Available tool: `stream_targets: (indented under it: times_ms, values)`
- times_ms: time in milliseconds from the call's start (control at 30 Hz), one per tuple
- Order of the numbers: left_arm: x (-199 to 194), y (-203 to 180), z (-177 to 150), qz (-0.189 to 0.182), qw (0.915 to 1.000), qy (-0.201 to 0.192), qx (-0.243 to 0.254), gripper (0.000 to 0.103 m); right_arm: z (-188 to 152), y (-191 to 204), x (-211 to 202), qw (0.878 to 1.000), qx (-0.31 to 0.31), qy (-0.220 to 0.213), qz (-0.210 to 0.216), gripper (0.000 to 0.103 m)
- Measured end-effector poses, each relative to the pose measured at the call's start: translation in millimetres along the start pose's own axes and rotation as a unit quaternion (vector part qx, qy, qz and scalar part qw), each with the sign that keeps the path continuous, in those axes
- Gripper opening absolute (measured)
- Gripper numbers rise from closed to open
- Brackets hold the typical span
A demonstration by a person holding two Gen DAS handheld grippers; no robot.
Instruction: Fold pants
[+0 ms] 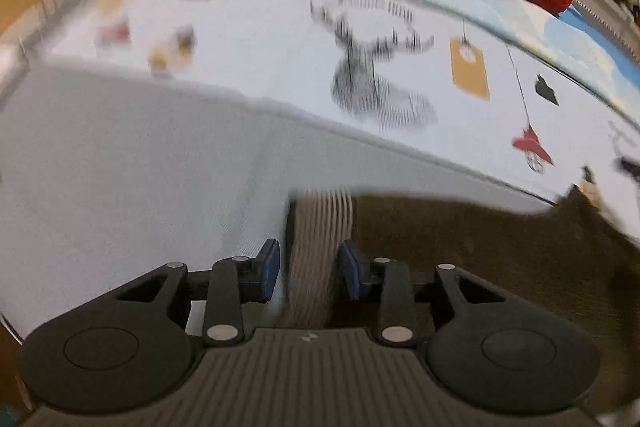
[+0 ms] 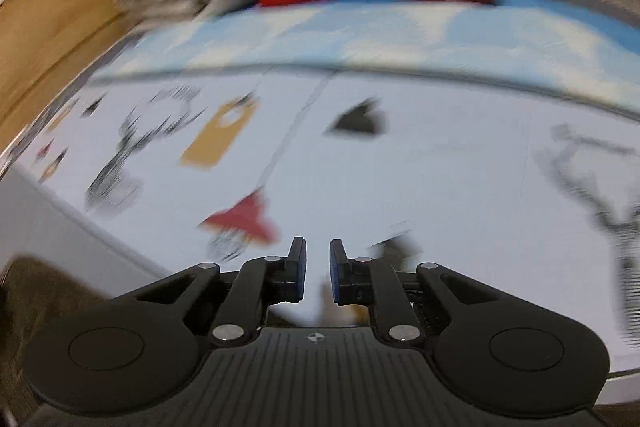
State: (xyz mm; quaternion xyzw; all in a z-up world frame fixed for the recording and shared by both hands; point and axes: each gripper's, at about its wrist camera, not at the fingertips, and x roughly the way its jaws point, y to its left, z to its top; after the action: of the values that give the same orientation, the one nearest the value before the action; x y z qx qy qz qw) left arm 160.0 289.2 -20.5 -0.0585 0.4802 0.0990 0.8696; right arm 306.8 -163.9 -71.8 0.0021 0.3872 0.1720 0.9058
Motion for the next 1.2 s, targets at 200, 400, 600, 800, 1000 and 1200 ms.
stream_targets:
  times_ms: [200,400,600,800,1000,1200]
  values:
    - [1.5,-23.7,2.6,-0.046,0.9988,0.004,0.018,0.038,-1.2,-72.0,-80.2,0.995,0.073,-0.058,-0.031,0.014]
    - [25.6,-50.6,-10.3,0.034,0.9946,0.051,0.084,0.037,-36.1,-144.6,-160.6,0.980,0.167,-0.084,-0.070,0.032]
    - [-29.0,-91.6,-13.1,0.005,0.9967,-0.031,0.075,0.038,-109.4,-220.3,-253.5,0.942,0.272,-0.123,-0.151,0.037]
    - [-99.3,-168.9,-29.8,-0.049,0.9851,-0.088,0.140,0.041,-205.8,-276.7,-313.9,0.894,0.354,-0.121,-0.248,0.038]
    - [-116.6,-230.3,-80.9,-0.127,0.9692,-0.097,0.187,0.046,-259.2,-306.3,-338.1,0.872,0.389,-0.100,-0.279,0.036]
    - [-90.0,-270.1,-94.9,-0.098,0.9677,-0.054,0.226,0.046,-287.6,-325.0,-336.9,0.866,0.418,-0.048,-0.271,0.037]
